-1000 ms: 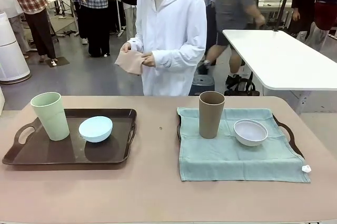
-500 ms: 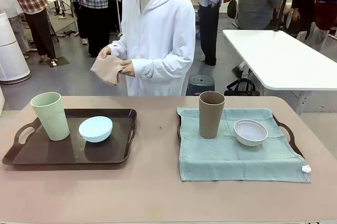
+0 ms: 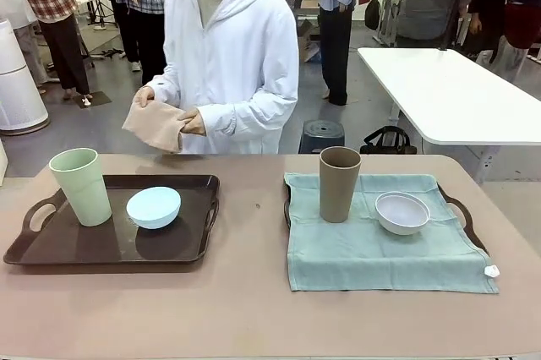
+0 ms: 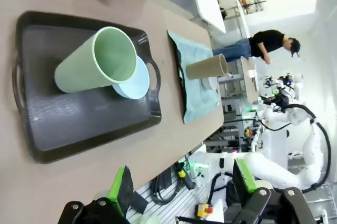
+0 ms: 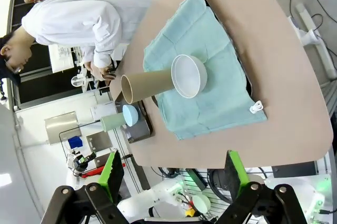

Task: Set up a tray with a mat and arrange the tableware.
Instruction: Pick up the Picnic Bowl and Reusable plastic cup from the Handle tray in front of the human's position and hold them in the air.

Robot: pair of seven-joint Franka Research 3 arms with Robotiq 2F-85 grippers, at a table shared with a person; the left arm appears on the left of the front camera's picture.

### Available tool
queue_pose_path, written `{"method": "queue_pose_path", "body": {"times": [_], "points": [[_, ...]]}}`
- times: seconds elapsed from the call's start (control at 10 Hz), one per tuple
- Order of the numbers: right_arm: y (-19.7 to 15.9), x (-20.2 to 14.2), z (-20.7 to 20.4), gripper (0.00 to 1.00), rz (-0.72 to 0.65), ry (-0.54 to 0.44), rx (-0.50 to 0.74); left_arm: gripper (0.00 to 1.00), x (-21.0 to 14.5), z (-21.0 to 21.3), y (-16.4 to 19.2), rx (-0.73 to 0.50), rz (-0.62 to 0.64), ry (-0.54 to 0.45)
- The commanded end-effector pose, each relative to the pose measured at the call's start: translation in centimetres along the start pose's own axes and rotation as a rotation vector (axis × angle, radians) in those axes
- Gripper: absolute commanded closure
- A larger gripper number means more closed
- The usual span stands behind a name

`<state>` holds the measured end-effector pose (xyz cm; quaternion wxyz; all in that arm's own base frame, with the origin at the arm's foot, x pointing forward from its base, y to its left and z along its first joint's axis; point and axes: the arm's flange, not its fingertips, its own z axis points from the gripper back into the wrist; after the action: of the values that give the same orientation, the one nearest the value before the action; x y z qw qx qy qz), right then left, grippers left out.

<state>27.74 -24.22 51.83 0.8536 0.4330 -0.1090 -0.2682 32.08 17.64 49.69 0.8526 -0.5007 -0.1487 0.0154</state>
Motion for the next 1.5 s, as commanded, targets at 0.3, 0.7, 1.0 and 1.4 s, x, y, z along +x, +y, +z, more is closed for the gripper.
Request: {"method": "queue_pose_path", "body": {"times": [0.3,0.7,1.0,1.4], "points": [[0.11,-0.08,0.14,0.0,0.01,0.0,0.015,0.0,0.03,0.36,0.19,0.003,-0.001,-0.018],[0.11,-0.08,0.14,0.0,0.01,0.0,0.015,0.0,0.03,0.36,0.19,0.003,-0.001,-0.018],[0.11,-0.08,0.14,0.0,0.01,0.0,0.015,0.0,0.03,0.36,0.19,0.003,-0.001,-0.018],[0.11,-0.08,0.14,0.0,0.01,0.0,0.015,0.0,0.03,0.36,0.19,0.003,-0.001,-0.018]]}}
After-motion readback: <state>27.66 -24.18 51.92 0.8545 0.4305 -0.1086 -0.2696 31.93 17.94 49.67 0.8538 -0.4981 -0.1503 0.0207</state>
